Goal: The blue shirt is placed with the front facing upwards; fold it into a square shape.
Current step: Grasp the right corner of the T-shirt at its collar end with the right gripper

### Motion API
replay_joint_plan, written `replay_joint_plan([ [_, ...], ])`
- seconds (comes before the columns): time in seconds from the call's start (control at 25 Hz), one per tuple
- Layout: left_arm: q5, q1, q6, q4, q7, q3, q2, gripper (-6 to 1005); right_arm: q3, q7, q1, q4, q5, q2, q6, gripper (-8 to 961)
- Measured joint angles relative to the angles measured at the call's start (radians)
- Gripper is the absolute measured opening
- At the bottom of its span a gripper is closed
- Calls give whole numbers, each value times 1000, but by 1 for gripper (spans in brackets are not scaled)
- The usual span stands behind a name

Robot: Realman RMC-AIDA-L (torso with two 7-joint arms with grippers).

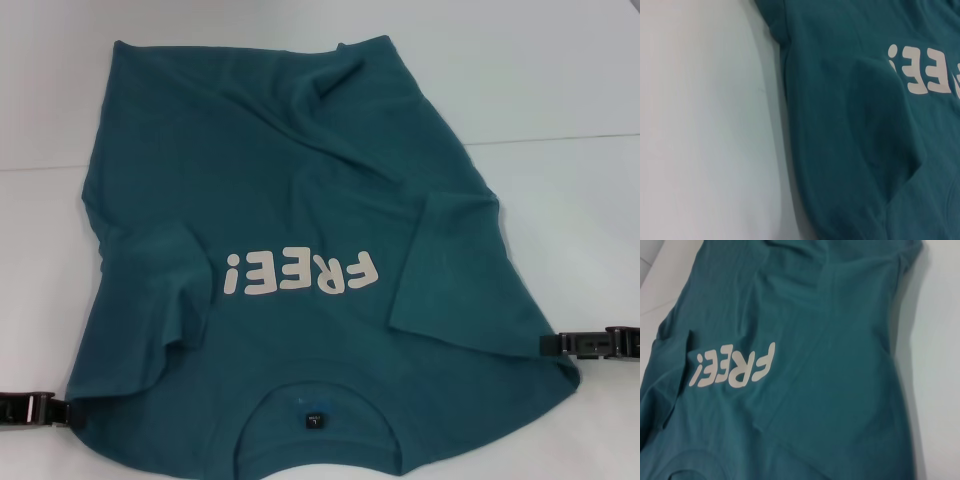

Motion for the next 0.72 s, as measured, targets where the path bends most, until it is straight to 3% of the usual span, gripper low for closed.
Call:
replay_joint_plan([
  [0.72,-2,1,-2,0,0,0,-2,21,0,1,20,-3,-27,20,-1,891],
])
